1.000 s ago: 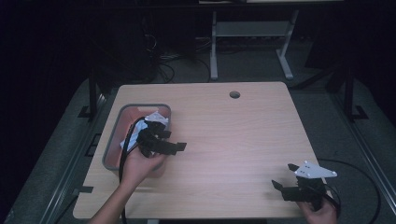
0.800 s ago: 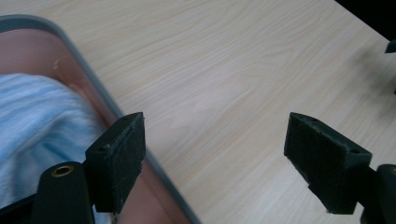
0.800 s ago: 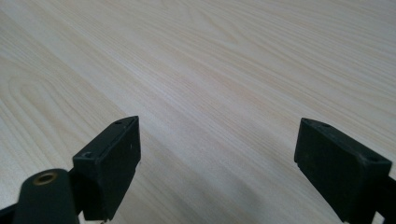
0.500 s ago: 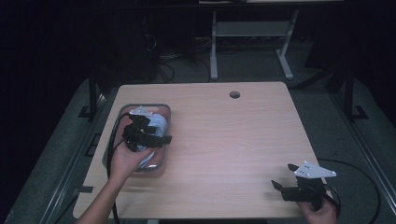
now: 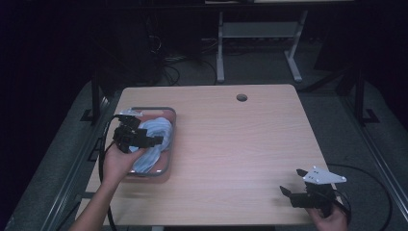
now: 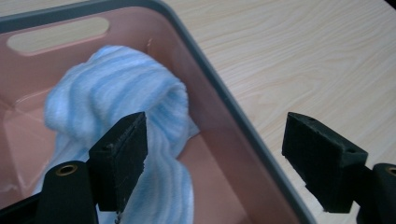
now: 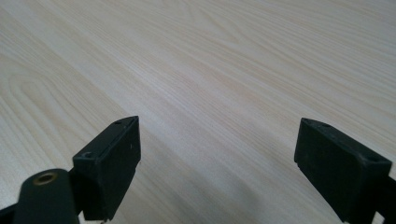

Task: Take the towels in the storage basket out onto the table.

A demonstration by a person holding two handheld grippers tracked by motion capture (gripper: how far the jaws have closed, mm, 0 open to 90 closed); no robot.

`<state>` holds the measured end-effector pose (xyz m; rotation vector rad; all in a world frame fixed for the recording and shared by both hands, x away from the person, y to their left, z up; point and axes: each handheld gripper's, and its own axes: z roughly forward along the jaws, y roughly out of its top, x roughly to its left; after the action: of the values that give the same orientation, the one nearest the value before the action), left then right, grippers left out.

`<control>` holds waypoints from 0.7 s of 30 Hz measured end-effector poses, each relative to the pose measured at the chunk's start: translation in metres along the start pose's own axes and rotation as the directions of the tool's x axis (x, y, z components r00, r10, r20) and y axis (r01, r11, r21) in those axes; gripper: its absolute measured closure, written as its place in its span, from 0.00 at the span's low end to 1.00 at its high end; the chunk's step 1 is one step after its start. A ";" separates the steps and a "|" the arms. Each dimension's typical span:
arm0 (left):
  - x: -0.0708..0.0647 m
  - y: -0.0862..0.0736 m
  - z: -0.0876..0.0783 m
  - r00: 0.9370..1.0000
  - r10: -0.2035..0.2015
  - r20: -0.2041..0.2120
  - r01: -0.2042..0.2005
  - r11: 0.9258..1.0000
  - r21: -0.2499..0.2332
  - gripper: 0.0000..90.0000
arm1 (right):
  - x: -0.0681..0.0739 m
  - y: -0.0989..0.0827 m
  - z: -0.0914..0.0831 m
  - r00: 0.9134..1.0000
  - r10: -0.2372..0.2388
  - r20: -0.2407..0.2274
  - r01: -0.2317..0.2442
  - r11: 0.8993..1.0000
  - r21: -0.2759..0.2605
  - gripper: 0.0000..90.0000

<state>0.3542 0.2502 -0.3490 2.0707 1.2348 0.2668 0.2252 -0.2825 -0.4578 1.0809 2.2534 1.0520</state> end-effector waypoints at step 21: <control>0.026 -0.002 0.029 0.992 -0.068 -0.106 0.079 0.991 0.105 0.35 | 0.002 0.001 0.001 1.000 -0.006 -0.009 0.006 1.000 -0.001 0.16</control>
<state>0.3814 0.2590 -0.3761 2.1206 1.4127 0.2803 0.2250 -0.2801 -0.4572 1.0704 2.2622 1.0572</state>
